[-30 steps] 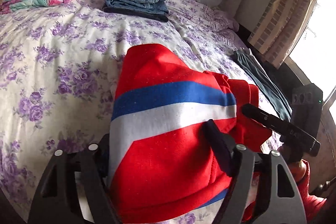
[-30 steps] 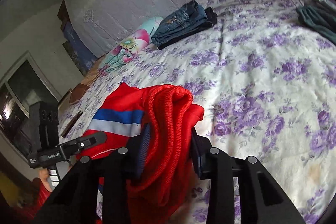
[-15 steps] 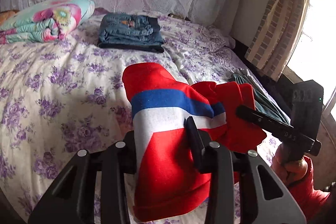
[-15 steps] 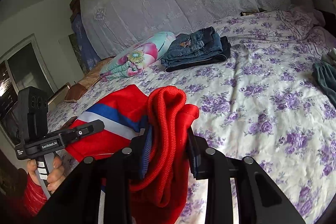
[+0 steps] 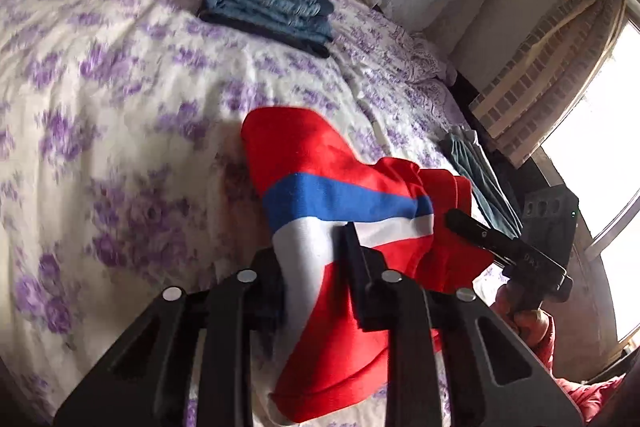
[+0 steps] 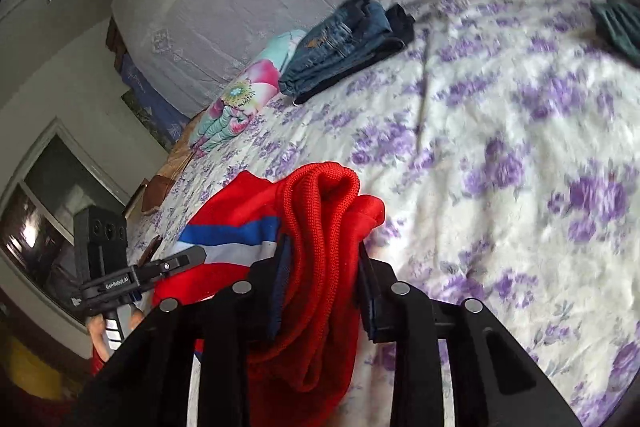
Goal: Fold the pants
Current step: 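Carry the folded red bundle with the right gripper onto the jeans stack, then open the right gripper and release the red bundle on the jeans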
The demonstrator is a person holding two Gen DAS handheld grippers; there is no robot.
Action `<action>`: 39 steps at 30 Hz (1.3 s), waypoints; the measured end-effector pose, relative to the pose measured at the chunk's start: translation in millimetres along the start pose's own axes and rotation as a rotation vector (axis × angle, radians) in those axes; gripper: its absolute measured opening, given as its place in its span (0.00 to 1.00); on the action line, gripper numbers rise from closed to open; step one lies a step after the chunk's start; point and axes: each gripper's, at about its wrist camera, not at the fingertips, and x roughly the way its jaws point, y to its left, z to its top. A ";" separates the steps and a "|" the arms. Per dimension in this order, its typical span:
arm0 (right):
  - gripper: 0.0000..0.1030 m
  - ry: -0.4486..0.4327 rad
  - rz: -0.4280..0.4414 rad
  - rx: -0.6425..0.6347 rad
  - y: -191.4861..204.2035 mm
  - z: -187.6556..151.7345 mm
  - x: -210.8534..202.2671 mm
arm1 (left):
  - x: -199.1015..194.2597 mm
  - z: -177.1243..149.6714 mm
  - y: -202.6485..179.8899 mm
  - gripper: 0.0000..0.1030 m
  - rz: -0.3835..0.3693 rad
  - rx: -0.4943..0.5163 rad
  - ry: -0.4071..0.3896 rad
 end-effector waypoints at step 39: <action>0.80 -0.340 -0.386 -0.159 -47.5 329.9 248.3 | 155.3 337.5 115.8 0.72 0.472 -0.071 -0.335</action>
